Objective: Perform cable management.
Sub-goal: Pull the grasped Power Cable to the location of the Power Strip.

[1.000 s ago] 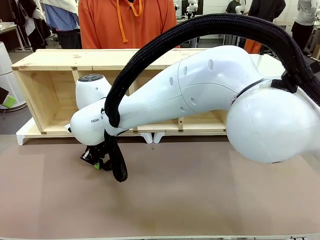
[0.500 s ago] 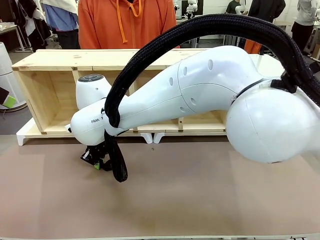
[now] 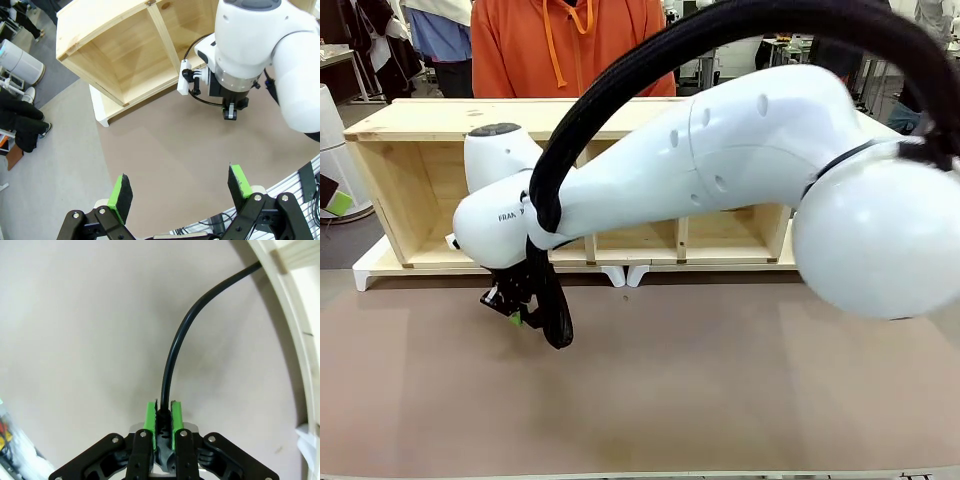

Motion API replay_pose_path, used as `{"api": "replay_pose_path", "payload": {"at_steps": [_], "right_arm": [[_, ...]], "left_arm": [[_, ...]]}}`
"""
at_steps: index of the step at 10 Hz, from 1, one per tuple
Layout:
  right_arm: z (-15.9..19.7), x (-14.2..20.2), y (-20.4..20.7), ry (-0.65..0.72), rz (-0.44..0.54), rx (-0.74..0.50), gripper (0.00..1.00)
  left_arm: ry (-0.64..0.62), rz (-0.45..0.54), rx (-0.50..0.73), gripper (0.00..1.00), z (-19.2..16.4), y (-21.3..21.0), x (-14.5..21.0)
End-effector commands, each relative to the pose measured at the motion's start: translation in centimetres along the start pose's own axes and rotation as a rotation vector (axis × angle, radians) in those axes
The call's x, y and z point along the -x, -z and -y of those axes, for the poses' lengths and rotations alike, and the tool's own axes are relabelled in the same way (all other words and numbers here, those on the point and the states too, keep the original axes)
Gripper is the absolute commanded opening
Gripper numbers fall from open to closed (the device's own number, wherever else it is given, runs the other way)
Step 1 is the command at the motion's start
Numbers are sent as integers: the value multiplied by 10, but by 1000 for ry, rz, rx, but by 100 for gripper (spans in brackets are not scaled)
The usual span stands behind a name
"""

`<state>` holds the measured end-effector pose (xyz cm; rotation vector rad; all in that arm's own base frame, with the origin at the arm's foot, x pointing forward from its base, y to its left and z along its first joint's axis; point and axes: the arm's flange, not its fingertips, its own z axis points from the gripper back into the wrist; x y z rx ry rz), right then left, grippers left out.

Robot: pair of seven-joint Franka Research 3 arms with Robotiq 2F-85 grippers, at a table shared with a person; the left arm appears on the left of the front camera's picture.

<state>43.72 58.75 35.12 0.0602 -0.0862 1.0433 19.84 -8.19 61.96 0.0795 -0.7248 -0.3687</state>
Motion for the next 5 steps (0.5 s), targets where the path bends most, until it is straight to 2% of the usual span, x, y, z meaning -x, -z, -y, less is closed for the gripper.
{"api": "replay_pose_path", "payload": {"at_steps": [1, 5], "right_arm": [[-12, 26, -21, 25, -26, 11, 15], [-25, 73, -48, 88, -58, 14, 15]], "left_arm": [[2, 10, 10, 100, 0, 0, -2], [2, 10, 10, 100, 0, 0, -2]]}}
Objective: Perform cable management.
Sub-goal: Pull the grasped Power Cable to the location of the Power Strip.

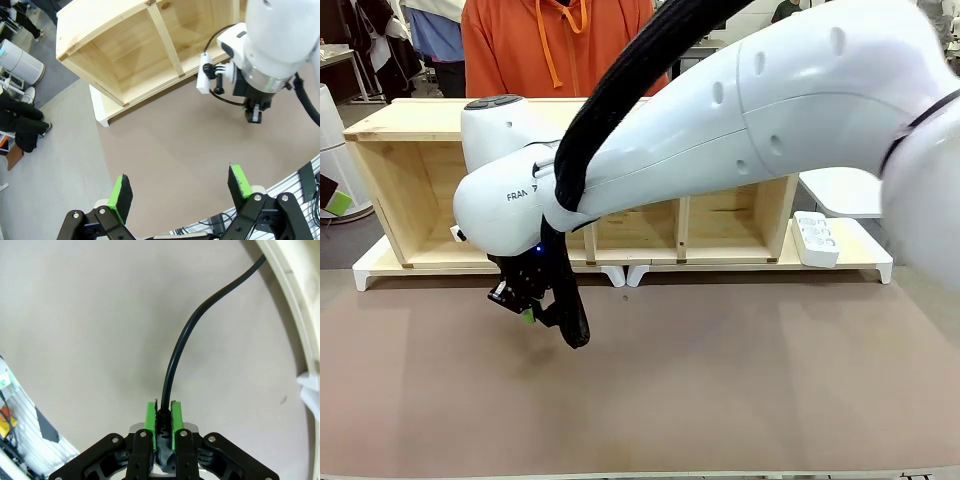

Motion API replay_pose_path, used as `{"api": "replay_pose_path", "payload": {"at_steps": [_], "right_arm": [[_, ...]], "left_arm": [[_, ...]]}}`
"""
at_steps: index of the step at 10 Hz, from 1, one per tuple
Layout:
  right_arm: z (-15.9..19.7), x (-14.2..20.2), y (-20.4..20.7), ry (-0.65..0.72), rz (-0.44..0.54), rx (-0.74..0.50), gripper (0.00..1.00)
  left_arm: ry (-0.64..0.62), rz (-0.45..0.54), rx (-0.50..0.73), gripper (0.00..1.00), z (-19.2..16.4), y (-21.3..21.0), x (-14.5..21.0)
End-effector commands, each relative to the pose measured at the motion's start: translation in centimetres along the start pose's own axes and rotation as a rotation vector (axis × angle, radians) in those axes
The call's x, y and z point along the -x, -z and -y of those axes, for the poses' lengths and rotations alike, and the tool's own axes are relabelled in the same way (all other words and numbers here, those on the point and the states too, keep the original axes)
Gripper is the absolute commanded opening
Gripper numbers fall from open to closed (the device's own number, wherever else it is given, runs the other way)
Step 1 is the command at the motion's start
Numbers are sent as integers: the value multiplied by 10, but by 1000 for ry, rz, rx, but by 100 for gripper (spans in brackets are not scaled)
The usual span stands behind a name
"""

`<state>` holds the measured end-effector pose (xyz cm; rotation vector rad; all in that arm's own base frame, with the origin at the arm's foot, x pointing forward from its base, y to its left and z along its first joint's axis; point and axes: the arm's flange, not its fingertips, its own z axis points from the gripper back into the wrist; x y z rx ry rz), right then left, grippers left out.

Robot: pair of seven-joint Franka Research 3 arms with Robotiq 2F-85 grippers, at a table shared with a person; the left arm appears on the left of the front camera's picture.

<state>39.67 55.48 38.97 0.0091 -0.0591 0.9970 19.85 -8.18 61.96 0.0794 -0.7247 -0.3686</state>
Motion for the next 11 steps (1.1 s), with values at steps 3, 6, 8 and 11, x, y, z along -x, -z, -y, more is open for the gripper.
{"api": "replay_pose_path", "payload": {"at_steps": [3, 6, 8, 11], "right_arm": [[-14, 72, -18, 114, -4, 0, 15], [-27, 114, -33, 146, 58, 11, 15], [-35, 141, -41, 193, 82, 34, 15], [-48, 173, -52, 249, 136, 74, 15]], "left_arm": [[2, 10, 10, 100, 0, 0, -2], [2, 10, 10, 100, 0, 0, -2], [2, 10, 10, 100, 0, 0, -2], [2, 10, 10, 100, 0, 0, -2]]}}
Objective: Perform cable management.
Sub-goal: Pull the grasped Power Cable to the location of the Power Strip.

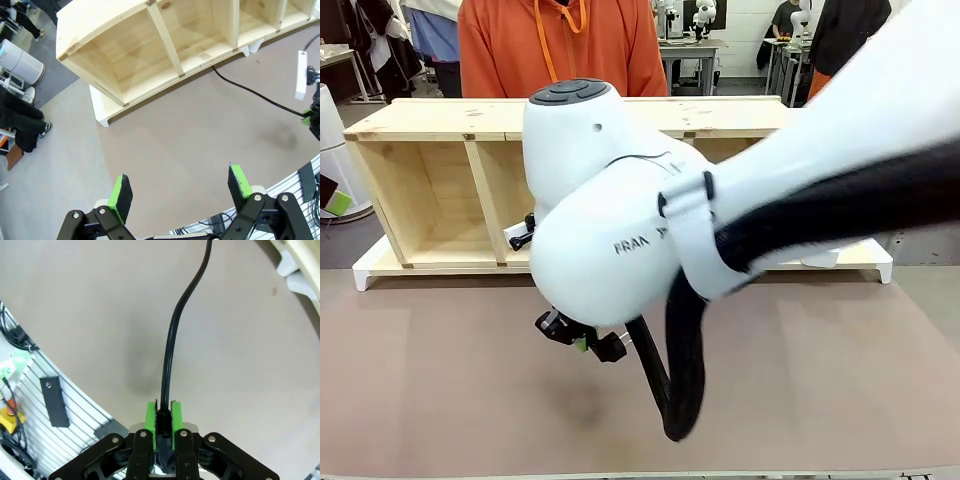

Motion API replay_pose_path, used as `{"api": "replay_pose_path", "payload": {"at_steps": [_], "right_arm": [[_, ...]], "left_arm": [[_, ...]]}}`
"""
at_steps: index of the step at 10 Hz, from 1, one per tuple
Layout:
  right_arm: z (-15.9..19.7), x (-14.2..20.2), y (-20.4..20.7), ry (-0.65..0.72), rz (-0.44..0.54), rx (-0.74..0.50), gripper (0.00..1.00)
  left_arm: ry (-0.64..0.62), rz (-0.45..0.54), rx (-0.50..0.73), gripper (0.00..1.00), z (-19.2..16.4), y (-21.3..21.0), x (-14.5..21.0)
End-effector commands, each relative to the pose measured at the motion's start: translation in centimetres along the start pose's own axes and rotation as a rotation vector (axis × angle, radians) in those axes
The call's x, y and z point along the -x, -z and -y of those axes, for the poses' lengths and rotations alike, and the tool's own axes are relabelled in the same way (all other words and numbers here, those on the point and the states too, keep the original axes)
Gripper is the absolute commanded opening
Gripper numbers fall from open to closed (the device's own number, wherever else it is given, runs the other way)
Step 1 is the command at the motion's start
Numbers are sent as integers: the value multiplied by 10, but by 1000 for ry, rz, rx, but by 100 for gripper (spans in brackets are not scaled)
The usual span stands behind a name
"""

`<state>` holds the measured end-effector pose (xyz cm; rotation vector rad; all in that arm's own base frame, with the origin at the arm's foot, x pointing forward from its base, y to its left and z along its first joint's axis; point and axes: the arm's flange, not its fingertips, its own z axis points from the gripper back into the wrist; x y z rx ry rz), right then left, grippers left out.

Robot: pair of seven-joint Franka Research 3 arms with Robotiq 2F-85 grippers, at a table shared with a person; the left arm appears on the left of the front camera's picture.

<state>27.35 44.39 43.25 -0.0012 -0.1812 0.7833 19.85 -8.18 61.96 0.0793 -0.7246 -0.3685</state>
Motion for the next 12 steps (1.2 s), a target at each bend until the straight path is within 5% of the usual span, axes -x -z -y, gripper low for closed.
{"api": "replay_pose_path", "payload": {"at_steps": [1, 12], "right_arm": [[-4, 25, -6, 59, 50, 14, 15], [-5, 32, -16, 59, 62, 46, 15]], "left_arm": [[2, 10, 10, 100, 0, 0, -2], [2, 10, 10, 100, 0, 0, -2]]}}
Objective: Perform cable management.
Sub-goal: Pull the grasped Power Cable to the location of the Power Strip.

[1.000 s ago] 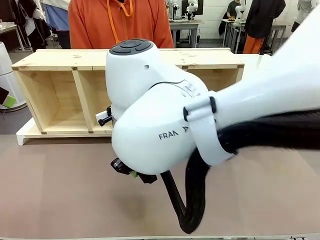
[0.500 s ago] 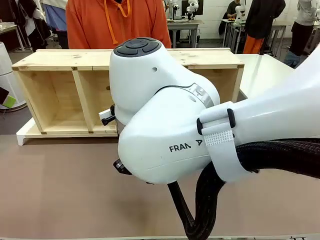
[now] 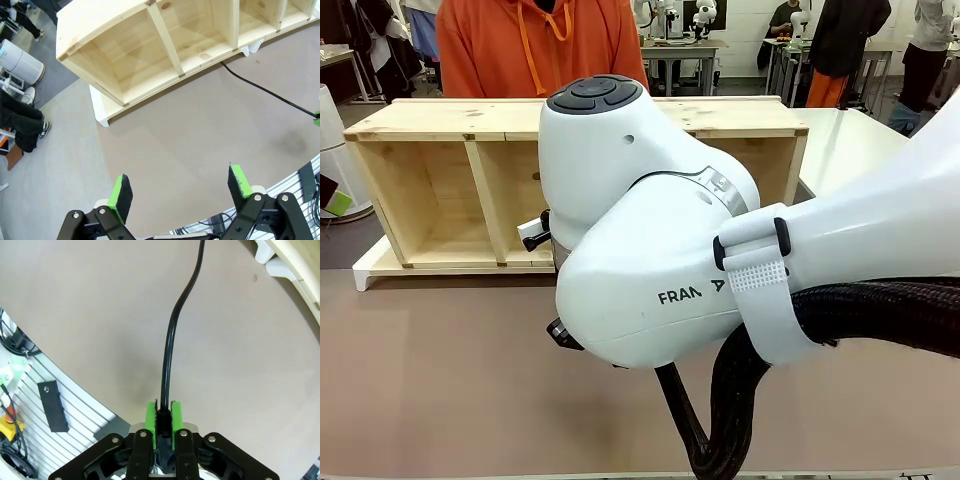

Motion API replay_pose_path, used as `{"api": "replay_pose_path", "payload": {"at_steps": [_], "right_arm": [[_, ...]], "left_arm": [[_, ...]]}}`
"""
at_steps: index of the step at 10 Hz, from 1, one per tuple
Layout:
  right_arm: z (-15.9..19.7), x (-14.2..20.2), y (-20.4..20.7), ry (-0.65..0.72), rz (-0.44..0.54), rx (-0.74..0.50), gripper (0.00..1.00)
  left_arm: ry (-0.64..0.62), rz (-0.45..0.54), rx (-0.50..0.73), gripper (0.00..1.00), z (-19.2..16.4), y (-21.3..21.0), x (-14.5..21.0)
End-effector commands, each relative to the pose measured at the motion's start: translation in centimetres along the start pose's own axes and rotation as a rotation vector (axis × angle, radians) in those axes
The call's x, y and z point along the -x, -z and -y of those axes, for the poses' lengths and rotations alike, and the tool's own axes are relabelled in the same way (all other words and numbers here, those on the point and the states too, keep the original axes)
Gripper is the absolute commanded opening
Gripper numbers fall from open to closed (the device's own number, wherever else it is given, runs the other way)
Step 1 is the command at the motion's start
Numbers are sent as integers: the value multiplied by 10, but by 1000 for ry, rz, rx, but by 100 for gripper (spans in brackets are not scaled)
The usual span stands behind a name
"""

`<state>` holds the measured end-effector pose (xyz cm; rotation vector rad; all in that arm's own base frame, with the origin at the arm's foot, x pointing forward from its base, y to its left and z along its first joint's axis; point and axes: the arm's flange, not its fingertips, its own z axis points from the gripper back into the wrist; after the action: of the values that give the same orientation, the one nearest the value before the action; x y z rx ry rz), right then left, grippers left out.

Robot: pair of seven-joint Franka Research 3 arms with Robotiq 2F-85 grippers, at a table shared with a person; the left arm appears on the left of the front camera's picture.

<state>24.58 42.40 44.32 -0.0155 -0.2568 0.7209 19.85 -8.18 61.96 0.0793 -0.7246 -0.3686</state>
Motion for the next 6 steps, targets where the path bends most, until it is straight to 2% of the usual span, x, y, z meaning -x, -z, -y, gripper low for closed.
{"api": "replay_pose_path", "payload": {"at_steps": [1, 6], "right_arm": [[-5, -1, -4, -18, -10, -2, 15], [44, 73, -35, 183, -24, -24, 15]], "left_arm": [[2, 10, 10, 100, 0, 0, -2], [2, 10, 10, 100, 0, 0, -2]]}}
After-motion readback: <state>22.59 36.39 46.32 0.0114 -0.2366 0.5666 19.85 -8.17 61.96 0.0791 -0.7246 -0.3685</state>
